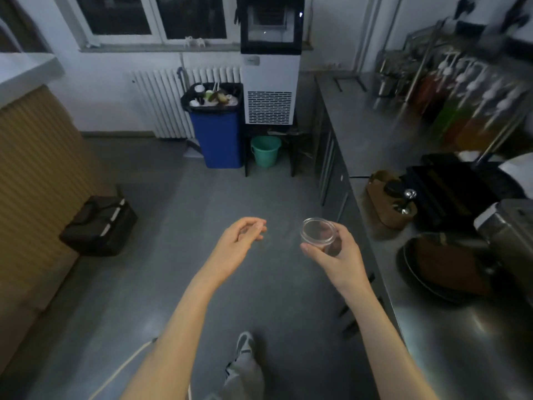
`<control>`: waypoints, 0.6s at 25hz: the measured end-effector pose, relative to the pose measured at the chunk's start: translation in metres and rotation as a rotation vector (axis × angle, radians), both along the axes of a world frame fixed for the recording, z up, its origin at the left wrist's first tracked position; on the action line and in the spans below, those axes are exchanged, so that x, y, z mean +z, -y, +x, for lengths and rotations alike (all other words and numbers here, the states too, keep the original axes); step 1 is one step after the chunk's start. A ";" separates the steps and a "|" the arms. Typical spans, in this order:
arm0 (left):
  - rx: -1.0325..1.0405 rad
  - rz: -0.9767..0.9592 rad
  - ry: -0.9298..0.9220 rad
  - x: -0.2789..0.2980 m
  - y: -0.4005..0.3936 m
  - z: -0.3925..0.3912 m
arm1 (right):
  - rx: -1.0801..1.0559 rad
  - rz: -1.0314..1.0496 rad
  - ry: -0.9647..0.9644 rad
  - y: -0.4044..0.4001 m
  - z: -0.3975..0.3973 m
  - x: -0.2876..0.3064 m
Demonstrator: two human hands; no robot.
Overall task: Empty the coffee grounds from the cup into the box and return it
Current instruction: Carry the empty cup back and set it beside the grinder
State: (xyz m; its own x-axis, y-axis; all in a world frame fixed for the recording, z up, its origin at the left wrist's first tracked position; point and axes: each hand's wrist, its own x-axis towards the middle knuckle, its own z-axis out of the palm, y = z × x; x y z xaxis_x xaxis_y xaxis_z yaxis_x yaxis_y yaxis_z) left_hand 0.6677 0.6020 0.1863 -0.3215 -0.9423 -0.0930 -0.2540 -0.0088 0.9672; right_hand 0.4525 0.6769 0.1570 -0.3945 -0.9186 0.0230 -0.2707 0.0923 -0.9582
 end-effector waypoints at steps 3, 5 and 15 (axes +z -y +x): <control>0.000 0.009 -0.035 -0.003 0.059 -0.004 | -0.072 0.008 0.012 0.047 -0.010 0.005; 0.007 0.036 -0.050 -0.003 0.097 -0.004 | -0.100 0.025 0.033 0.077 -0.012 0.012; -0.132 0.056 -0.091 0.015 0.255 -0.037 | -0.266 0.030 0.051 0.200 -0.026 0.034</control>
